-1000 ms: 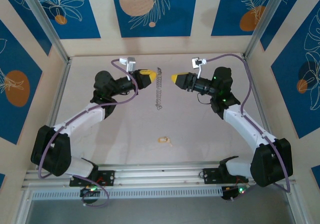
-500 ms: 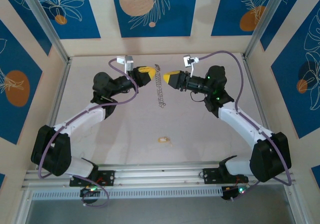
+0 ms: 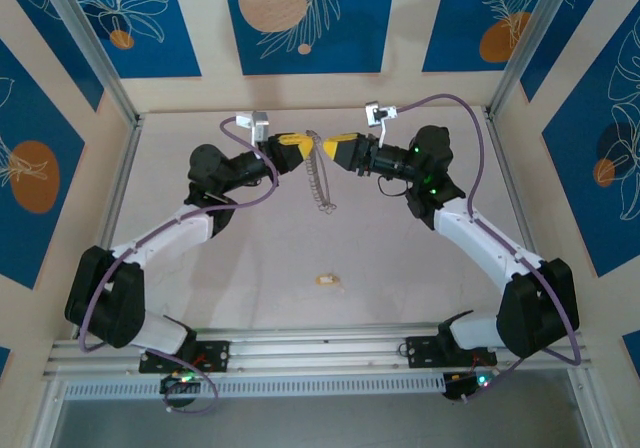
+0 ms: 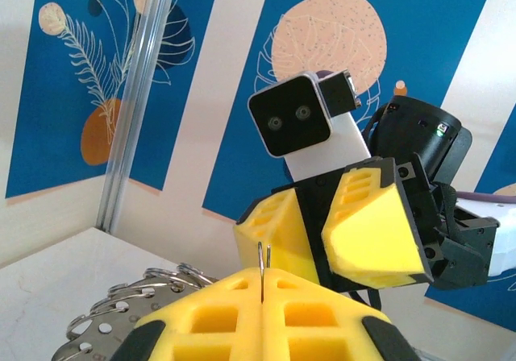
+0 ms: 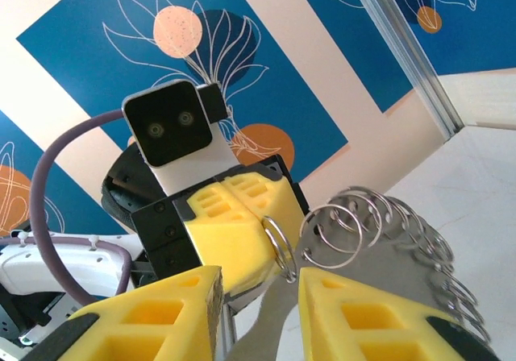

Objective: Put the keys on the keyring

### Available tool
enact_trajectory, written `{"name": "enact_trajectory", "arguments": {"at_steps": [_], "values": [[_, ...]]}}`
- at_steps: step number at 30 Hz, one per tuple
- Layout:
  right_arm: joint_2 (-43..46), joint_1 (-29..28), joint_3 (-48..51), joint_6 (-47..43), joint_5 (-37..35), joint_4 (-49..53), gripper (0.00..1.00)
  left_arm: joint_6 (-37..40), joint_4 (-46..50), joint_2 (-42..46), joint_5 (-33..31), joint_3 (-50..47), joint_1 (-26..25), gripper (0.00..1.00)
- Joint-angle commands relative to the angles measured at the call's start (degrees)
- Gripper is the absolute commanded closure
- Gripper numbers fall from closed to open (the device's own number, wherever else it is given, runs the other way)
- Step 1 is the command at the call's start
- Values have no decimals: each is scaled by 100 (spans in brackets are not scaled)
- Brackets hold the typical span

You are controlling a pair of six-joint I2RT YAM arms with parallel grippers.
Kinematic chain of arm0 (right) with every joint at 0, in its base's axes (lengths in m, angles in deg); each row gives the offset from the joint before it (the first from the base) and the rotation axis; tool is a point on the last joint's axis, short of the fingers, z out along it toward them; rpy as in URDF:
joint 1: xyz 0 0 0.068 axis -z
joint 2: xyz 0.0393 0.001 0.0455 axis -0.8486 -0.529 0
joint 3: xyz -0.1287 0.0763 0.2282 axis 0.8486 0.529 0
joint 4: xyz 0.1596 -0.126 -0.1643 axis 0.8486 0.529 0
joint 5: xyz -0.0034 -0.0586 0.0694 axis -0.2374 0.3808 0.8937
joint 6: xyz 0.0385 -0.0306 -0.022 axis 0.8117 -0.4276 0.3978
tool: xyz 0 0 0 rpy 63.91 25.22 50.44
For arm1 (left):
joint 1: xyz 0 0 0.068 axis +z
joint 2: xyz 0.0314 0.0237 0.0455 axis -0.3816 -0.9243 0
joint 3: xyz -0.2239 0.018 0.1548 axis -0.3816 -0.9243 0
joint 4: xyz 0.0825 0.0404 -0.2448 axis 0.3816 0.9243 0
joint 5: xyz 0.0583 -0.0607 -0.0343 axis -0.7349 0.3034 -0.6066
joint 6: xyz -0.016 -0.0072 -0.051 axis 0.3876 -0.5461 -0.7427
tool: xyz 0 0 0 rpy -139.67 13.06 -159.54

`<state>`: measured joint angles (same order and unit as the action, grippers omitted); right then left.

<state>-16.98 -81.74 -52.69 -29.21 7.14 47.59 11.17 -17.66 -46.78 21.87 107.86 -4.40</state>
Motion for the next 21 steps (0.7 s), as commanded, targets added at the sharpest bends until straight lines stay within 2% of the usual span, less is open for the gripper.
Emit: {"name": "enact_trajectory", "arguments": {"at_steps": [1,14,21], "values": [[-83,-58,-204,65,41,-194,68,-63,-399,-29,-20,173,-85,100],[-270,-77,-223,110,96,-236,71,-94,-374,-64,11,236,-121,100],[-273,-80,-221,91,137,-225,85,-103,-358,-99,11,252,-131,100]]}}
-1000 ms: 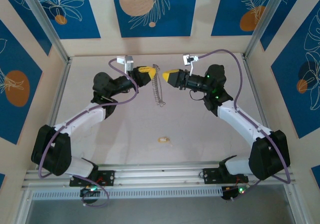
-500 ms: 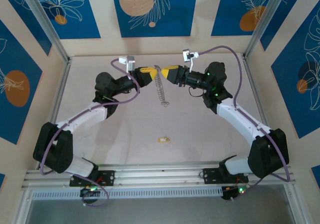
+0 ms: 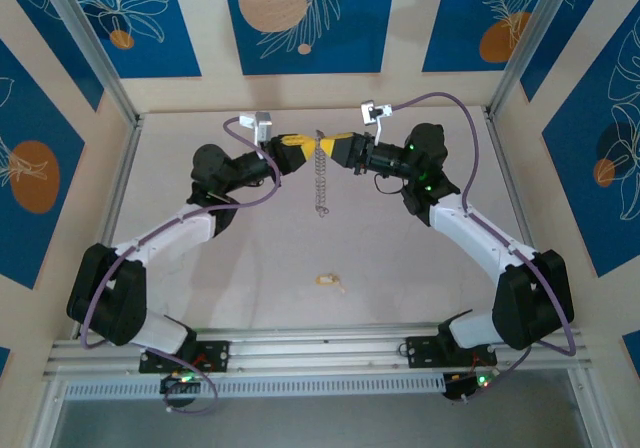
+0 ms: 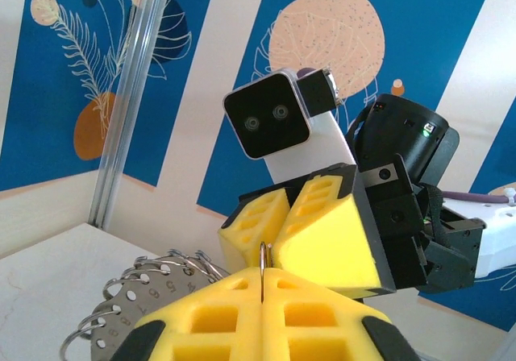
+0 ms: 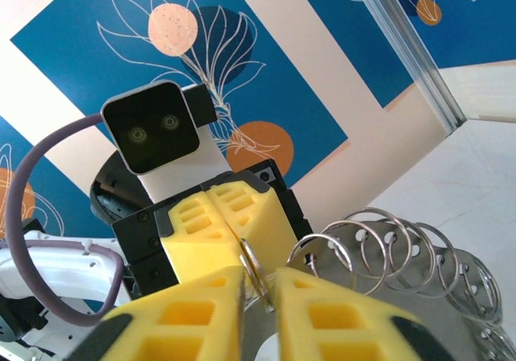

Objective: Put the keys on the keyring

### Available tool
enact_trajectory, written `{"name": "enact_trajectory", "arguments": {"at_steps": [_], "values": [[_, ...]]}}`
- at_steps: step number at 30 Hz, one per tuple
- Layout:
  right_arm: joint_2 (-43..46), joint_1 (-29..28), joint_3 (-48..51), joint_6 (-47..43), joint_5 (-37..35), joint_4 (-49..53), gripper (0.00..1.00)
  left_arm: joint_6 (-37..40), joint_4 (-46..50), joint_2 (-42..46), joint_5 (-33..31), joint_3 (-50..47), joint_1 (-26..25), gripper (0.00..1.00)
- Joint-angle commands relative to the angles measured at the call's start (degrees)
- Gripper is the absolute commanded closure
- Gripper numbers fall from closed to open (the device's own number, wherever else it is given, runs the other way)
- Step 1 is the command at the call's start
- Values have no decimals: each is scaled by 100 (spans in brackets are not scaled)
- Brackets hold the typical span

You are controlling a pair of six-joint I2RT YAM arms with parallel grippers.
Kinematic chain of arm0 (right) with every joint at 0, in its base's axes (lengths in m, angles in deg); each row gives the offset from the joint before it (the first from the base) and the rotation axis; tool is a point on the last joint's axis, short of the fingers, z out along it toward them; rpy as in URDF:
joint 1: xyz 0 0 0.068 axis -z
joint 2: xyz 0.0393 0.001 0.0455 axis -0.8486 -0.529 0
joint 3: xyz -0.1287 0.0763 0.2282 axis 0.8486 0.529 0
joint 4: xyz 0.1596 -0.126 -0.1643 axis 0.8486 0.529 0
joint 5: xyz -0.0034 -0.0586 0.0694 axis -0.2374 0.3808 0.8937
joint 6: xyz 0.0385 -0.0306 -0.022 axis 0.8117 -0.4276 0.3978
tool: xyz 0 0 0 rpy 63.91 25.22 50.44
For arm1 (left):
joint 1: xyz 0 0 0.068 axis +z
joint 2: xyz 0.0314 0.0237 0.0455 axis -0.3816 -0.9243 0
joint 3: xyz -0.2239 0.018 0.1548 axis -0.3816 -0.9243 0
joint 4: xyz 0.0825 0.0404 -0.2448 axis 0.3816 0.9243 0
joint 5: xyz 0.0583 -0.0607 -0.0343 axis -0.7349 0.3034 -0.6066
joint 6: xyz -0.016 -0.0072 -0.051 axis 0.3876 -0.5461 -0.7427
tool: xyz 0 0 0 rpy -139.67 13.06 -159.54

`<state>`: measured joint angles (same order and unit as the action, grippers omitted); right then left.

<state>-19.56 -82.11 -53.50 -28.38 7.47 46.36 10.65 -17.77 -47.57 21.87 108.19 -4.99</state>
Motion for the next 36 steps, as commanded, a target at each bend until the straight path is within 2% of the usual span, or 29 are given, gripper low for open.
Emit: {"name": "enact_trajectory", "arguments": {"at_steps": [1,7,12,15,19,27,31,36], "values": [[-5,-39,-140,0,109,-99,87,-60,-345,-21,15,223,-79,100],[1,-33,-140,-25,144,-89,100,-70,-322,-56,19,223,-88,100],[19,-38,-153,-45,210,-112,100,-77,-309,-83,45,233,-107,100],[29,-39,-174,-53,236,-103,96,-84,-284,-100,46,242,-109,100],[26,-39,-169,-63,217,-97,100,-70,-280,-109,46,236,-123,100],[82,-38,-149,-142,207,-58,100,-72,-189,-96,42,232,-130,100],[127,-11,-200,-403,227,290,100,13,65,-31,57,267,-131,100],[192,98,-316,-774,307,800,100,302,700,129,150,367,-115,77]]}}
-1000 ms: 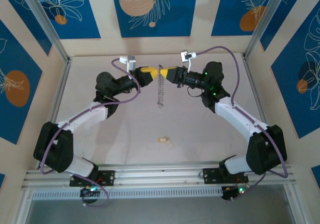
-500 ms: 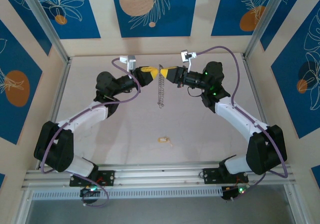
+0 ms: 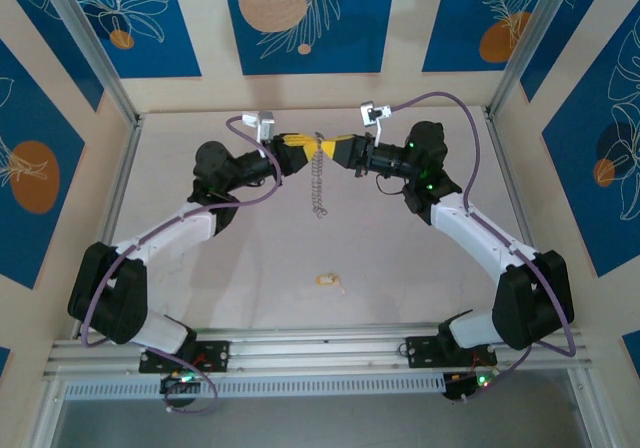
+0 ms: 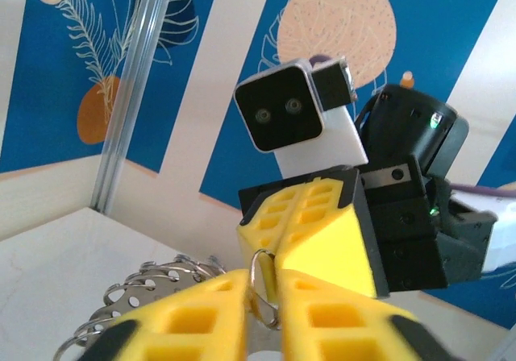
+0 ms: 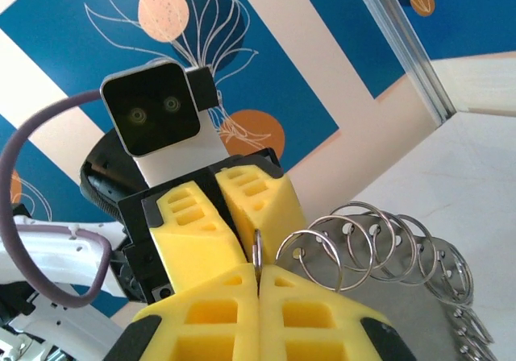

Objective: Put the keys on the keyring

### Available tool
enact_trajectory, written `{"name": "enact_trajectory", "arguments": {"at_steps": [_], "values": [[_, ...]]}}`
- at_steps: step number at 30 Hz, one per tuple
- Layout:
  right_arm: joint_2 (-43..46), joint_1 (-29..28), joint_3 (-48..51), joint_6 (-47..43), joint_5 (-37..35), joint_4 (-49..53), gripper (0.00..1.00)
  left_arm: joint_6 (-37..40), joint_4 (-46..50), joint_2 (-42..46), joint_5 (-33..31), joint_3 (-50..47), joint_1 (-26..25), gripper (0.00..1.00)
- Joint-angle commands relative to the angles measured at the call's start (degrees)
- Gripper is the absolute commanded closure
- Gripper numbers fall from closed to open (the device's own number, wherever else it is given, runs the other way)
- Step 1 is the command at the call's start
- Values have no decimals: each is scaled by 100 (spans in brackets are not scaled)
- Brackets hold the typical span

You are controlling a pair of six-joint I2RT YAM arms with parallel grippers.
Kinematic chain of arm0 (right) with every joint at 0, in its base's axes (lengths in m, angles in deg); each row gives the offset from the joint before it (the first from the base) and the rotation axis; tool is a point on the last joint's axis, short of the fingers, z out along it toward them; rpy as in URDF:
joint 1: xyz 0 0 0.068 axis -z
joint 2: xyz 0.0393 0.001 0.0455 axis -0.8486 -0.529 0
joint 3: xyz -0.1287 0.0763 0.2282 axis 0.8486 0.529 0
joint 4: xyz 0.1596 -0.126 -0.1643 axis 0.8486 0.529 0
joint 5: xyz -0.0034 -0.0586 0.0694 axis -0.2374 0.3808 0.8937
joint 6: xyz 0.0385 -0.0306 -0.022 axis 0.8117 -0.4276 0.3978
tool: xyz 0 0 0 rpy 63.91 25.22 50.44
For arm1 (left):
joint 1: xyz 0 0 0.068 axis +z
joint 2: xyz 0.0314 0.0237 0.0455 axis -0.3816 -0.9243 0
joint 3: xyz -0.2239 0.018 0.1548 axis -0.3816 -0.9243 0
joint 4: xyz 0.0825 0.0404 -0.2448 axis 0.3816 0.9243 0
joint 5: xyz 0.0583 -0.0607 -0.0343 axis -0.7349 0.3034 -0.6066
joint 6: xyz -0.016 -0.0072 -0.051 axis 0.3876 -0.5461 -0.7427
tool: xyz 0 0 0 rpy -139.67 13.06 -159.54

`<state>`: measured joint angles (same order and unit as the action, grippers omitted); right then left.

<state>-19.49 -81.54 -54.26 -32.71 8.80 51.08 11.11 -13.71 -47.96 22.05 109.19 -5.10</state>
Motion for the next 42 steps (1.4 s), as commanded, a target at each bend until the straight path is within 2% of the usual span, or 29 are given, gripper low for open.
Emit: {"name": "enact_trajectory", "arguments": {"at_steps": [1,9,16,22,27,33,42], "values": [[200,73,-248,-391,178,405,100,309,443,200,147,292,-88,74],[230,317,-340,-753,536,870,100,737,1311,481,257,354,146,55],[187,370,-571,-1347,1023,1478,100,1246,2329,503,753,681,400,47],[58,357,-781,-1659,1351,1878,100,1416,2828,362,1231,936,572,43],[-35,325,-853,-1756,1453,1982,100,1275,2820,180,1503,1050,582,41],[-148,223,-863,-1739,1444,1928,100,797,2347,-74,1746,1049,582,41],[-308,107,-896,-1690,1378,1855,100,338,1745,-266,1899,920,566,45]]}}
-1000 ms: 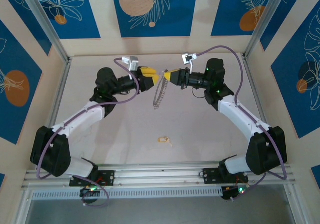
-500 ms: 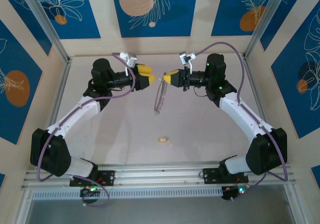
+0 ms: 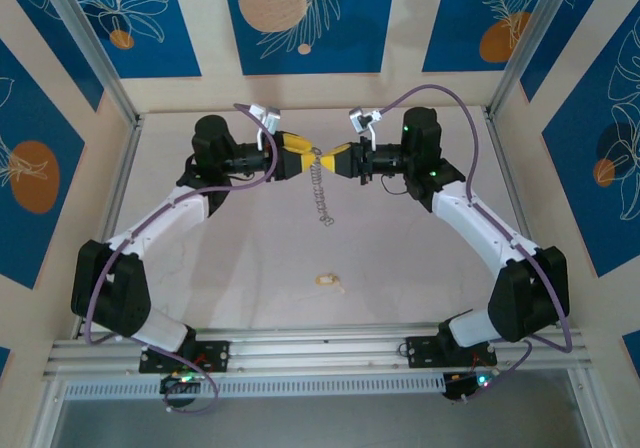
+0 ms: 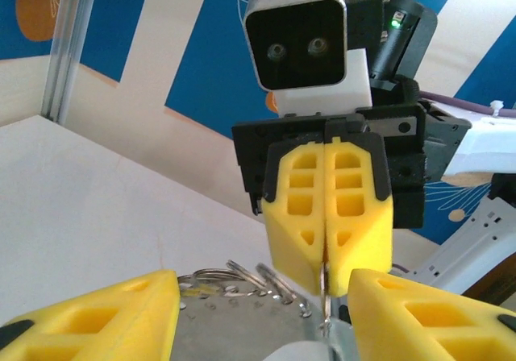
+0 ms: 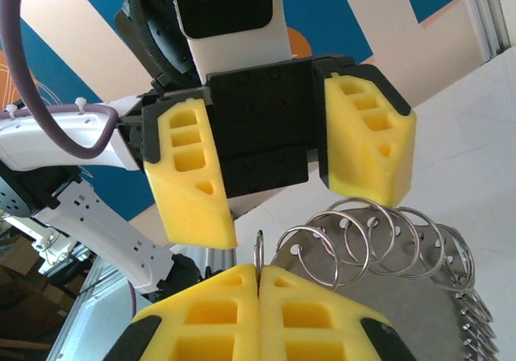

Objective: Put the keys on the keyring

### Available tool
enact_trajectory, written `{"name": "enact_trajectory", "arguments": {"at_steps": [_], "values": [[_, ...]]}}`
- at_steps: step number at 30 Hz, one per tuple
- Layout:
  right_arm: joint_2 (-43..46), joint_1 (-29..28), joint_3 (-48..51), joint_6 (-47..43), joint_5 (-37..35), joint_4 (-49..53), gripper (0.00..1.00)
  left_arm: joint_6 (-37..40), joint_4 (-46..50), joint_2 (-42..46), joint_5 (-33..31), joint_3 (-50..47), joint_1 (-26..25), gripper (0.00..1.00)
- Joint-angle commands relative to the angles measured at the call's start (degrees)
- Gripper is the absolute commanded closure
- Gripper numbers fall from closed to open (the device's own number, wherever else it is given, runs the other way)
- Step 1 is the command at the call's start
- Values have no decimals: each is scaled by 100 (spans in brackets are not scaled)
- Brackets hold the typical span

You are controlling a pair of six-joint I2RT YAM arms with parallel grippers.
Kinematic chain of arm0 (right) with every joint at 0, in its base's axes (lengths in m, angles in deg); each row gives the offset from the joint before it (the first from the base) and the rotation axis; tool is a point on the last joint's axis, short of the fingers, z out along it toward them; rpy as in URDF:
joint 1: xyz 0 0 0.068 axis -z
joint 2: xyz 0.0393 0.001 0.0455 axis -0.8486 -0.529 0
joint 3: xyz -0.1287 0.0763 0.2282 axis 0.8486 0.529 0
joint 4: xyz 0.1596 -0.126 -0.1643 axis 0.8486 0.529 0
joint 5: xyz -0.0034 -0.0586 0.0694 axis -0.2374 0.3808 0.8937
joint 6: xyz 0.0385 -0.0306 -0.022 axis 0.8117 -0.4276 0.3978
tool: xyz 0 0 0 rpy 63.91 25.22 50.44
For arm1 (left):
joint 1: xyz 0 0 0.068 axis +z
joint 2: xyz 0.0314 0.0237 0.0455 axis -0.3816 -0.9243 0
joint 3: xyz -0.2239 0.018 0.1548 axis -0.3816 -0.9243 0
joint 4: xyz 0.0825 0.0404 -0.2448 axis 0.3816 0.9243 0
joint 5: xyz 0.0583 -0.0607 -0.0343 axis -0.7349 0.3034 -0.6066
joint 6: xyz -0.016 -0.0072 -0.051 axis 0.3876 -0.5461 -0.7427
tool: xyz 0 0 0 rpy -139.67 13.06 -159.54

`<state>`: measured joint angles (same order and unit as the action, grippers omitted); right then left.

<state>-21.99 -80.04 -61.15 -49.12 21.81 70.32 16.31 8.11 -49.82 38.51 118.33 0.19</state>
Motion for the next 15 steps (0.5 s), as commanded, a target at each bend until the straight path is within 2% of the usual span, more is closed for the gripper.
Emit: {"name": "enact_trajectory", "arguments": {"at_steps": [1,6,15], "values": [[-79,-46,-203,-37,74,-85,100,-199,-470,-84,265,2,29,46],[-128,-51,-218,-18,13,-112,100,-264,-545,-105,321,-35,24,54],[-145,-12,-214,-8,-19,-121,100,-116,-379,-77,307,-136,24,54]]}}
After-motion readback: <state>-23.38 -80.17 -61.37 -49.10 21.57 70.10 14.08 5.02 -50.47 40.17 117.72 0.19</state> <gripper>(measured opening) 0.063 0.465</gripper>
